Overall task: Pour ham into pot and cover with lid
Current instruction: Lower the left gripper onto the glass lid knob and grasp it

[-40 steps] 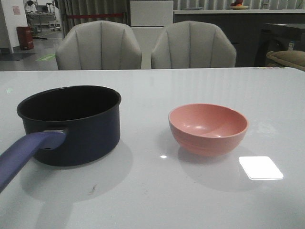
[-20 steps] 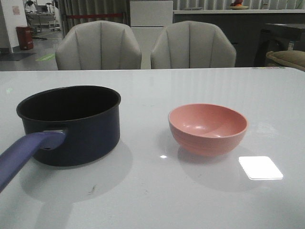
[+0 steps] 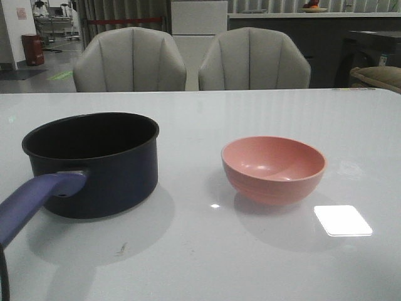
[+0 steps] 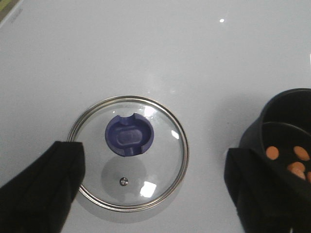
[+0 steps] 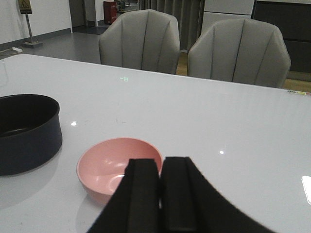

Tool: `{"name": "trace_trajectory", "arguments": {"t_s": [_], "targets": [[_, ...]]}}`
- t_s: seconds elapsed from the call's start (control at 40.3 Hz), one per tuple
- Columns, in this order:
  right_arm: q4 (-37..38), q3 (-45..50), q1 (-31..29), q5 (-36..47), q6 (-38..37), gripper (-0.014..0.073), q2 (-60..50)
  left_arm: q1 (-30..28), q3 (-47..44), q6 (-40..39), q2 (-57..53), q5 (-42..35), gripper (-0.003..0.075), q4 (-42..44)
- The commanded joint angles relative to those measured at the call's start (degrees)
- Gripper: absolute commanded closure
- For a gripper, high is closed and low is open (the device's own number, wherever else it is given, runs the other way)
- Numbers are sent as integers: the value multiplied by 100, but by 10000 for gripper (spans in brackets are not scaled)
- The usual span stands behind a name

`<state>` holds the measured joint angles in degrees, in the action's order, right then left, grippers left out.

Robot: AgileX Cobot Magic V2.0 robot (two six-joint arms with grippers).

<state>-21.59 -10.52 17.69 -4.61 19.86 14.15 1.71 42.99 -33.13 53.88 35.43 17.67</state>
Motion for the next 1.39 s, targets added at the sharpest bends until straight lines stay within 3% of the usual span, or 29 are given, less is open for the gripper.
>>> {"name": "trace_trajectory", "arguments": {"t_s": [0.0, 0.223, 0.447, 1.364], "targets": [[5, -159, 5, 461, 17, 452, 44, -332, 391, -31, 455, -224, 95, -133], [5, -159, 5, 461, 17, 452, 44, -1017, 983, 1937, 1588, 73, 113, -2007], [5, -159, 5, 461, 17, 452, 44, -1335, 1749, 2660, 2746, 1069, 118, -2294], [5, -159, 5, 461, 17, 452, 44, -1335, 2738, 2781, 4756, 1244, 118, -2345]]}}
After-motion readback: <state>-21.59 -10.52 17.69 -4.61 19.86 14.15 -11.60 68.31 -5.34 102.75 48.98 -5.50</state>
